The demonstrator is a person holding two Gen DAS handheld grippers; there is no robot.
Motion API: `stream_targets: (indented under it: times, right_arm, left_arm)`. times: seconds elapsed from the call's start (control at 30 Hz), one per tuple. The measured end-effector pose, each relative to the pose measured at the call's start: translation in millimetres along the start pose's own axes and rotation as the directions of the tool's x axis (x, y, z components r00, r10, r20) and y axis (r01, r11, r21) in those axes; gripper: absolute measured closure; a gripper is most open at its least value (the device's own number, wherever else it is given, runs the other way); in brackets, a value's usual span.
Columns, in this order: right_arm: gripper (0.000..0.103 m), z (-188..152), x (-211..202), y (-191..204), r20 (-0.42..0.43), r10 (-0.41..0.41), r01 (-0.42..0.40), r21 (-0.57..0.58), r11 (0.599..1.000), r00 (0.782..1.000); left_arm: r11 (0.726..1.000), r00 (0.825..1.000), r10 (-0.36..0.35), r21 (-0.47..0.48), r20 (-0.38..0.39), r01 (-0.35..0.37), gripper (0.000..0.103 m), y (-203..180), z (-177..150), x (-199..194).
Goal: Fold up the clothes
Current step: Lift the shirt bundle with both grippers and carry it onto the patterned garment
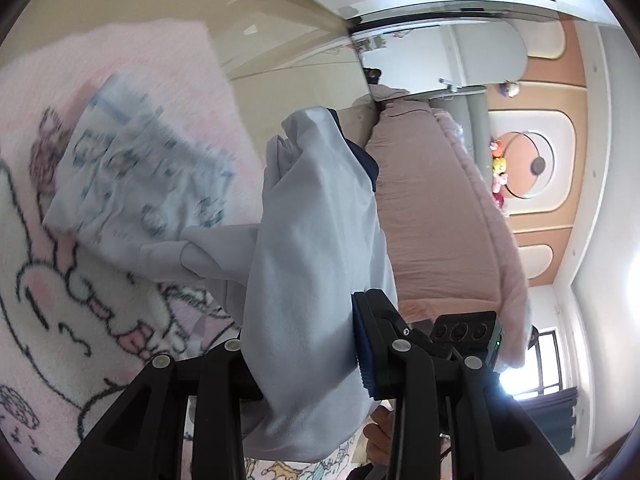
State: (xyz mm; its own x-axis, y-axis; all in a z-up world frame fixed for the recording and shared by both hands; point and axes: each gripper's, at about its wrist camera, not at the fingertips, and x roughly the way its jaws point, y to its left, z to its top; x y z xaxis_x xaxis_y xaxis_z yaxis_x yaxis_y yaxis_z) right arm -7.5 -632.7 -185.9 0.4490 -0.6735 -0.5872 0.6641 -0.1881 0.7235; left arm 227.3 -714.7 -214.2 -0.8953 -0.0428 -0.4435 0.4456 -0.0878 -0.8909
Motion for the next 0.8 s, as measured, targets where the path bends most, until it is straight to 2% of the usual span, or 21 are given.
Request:
stream_targets:
  times: [0.27,0.4,0.67,0.8]
  right_arm:
    - [0.077,38,-25,53,0.027,0.033,-0.031,-0.075,0.997,0.999]
    - [0.077,50,-33,73,0.022,0.053,-0.051,-0.101,0.994,0.998]
    - [0.077,63,-34,102,0.035,0.097,-0.092,-0.132,0.987,0.995]
    - [0.077,63,-31,109,0.031,0.102,-0.096,-0.137,0.986,0.994]
  left_arm:
    - [0.997,0.995,-0.063,0.041,0.072,0.060,0.073,-46,17,-30]
    - [0.995,0.994,-0.082,0.056,0.079,0.077,0.073,-63,26,-41]
    - [0.991,0.986,-0.124,0.065,0.115,0.117,0.073,-77,41,-60]
    - [0.991,0.986,-0.115,0.075,0.123,0.107,0.073,-77,46,-63]
